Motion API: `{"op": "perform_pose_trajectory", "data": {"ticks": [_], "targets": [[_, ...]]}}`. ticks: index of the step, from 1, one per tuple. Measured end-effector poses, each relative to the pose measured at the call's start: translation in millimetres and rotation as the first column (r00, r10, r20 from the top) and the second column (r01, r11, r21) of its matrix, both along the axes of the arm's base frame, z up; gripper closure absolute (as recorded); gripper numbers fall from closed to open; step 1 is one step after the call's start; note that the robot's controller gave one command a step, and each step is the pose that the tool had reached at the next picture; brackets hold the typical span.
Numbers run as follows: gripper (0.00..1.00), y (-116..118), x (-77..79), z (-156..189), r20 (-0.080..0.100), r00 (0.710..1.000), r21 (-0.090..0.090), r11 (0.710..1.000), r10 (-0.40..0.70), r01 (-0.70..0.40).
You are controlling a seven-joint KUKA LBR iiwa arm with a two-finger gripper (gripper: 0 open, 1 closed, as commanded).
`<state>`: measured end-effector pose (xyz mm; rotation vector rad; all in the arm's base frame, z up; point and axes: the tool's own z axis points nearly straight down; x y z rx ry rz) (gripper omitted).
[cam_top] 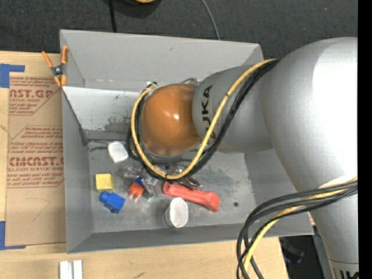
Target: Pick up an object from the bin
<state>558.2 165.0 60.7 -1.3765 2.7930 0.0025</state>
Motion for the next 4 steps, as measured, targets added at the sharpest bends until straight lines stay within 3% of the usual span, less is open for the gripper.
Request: {"op": "perform_pose_trajectory", "data": {"ticks": [2,4], "targets": [[1.00,-0.7,-2.0,20.3,-0.006,1.000,-0.002,1.000,-0.002,0.002],[1.00,0.1,-0.7,35.1,0.000,1.000,0.001,1.000,-0.003,0.003]]}}
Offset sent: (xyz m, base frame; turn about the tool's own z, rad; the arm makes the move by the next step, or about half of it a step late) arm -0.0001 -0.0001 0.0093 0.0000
